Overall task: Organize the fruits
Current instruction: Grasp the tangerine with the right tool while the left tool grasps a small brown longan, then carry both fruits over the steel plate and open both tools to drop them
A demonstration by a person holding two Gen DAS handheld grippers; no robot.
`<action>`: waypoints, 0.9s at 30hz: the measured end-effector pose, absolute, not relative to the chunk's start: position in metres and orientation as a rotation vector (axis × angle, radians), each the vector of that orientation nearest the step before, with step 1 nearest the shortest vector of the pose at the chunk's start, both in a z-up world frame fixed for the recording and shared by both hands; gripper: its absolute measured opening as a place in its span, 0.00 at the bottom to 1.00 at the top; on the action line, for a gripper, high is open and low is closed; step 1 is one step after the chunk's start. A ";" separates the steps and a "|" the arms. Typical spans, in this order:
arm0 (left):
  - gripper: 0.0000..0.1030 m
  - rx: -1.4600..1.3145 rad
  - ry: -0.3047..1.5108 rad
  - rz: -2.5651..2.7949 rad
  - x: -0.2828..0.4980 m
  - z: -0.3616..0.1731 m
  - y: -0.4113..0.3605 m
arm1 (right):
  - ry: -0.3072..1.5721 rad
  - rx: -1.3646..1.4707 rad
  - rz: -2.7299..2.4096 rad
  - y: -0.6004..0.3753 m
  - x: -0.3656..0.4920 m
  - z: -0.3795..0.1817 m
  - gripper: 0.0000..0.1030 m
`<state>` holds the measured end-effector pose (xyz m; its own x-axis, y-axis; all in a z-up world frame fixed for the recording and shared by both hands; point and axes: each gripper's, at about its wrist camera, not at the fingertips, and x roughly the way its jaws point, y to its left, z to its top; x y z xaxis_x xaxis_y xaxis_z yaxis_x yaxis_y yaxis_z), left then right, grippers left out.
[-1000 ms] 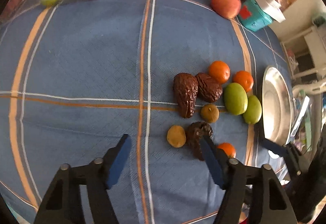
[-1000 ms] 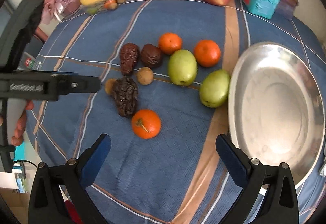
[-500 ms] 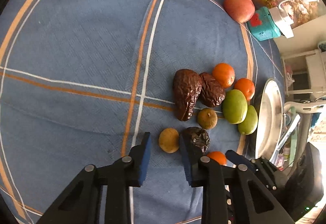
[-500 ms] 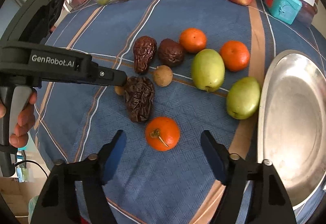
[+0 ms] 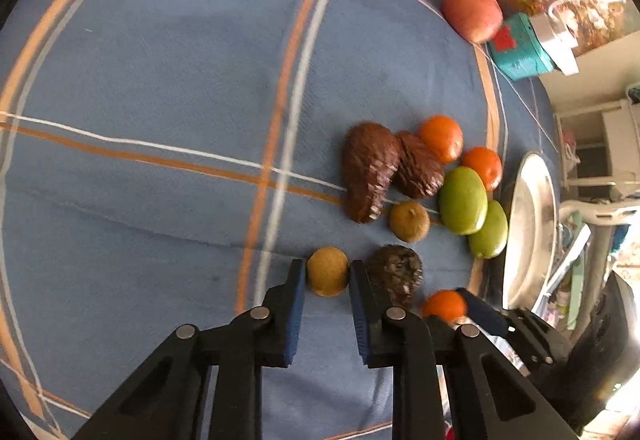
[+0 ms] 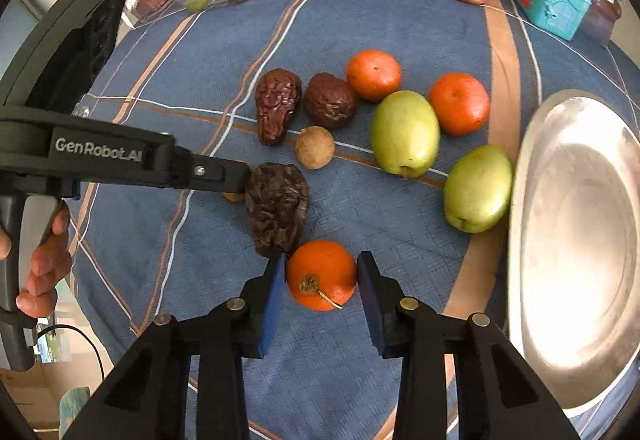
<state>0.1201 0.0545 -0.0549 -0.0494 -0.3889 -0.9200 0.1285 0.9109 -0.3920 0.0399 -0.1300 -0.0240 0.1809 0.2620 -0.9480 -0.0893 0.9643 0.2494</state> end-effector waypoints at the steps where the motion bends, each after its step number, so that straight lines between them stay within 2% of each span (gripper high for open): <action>1: 0.23 -0.213 1.558 -0.411 0.120 -0.052 0.060 | 1.367 0.153 0.236 -0.134 0.039 -0.022 0.37; 7: 0.23 -0.217 1.489 -0.331 0.117 -0.026 0.084 | 1.335 0.157 0.160 -0.154 0.028 0.002 0.37; 15: 0.23 -0.241 1.403 -0.269 0.106 0.014 0.069 | 1.242 0.218 0.021 -0.171 0.011 0.037 0.37; 21: 0.23 -0.232 1.380 -0.309 0.097 0.028 0.010 | 1.149 0.352 -0.195 -0.210 0.013 0.050 0.37; 27: 0.23 -0.196 1.414 -0.429 0.083 0.031 -0.071 | 1.159 0.467 -0.346 -0.265 0.004 0.038 0.37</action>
